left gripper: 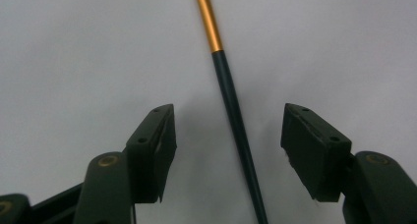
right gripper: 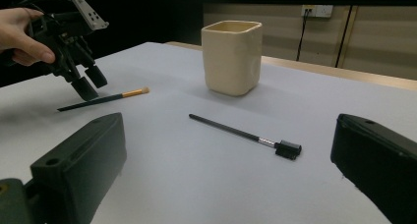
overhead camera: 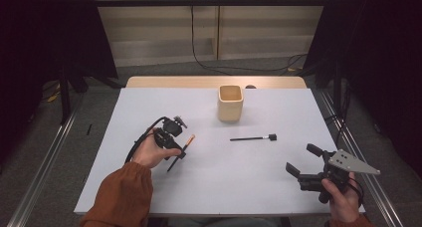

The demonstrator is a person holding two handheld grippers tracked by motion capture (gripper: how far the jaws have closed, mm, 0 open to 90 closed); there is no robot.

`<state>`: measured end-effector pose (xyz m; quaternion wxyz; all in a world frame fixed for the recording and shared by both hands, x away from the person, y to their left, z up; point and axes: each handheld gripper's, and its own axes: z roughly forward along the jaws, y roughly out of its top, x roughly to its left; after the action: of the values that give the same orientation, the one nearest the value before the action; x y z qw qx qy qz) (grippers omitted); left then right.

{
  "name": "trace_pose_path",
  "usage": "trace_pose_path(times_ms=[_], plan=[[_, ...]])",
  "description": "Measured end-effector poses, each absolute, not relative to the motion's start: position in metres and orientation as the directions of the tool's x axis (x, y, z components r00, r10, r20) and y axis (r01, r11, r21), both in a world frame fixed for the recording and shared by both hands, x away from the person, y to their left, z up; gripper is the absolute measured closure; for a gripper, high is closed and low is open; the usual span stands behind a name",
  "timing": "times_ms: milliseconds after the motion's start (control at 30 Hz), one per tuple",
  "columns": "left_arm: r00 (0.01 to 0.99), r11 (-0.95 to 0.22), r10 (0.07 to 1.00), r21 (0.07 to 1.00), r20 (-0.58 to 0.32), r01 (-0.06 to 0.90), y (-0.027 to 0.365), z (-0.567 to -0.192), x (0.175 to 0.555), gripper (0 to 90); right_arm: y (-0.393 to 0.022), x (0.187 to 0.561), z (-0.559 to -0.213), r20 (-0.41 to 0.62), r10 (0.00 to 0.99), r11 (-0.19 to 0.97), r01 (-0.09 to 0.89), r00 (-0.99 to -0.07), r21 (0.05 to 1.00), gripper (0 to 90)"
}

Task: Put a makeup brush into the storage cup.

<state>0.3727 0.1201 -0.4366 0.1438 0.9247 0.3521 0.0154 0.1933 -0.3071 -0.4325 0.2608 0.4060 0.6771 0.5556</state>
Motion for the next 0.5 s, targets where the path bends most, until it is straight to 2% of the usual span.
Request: trace_pose_path(times_ms=[33,200,367,500], plan=[[0.759,-0.72,0.647,0.27,-0.074,0.639,0.12,-0.437,0.373,45.4,-0.307,0.194,-0.433,0.103,0.838,0.049,0.262,-0.536,0.964,0.0],[0.753,-0.721,0.654,0.245,-0.066,0.648,0.116,-0.441,0.374,48.6,-0.308,0.194,-0.433,0.112,0.838,0.041,0.266,-0.533,0.963,0.0],[0.751,-0.719,0.659,0.248,-0.053,0.649,0.11,-0.441,0.377,61.5,-0.307,0.194,-0.433,0.107,0.837,0.046,0.265,-0.537,0.963,0.0],[0.749,-0.725,0.661,0.22,-0.041,0.653,0.103,-0.445,0.38,67.9,-0.307,0.195,-0.434,0.107,0.835,0.051,0.269,-0.54,0.962,0.0]])
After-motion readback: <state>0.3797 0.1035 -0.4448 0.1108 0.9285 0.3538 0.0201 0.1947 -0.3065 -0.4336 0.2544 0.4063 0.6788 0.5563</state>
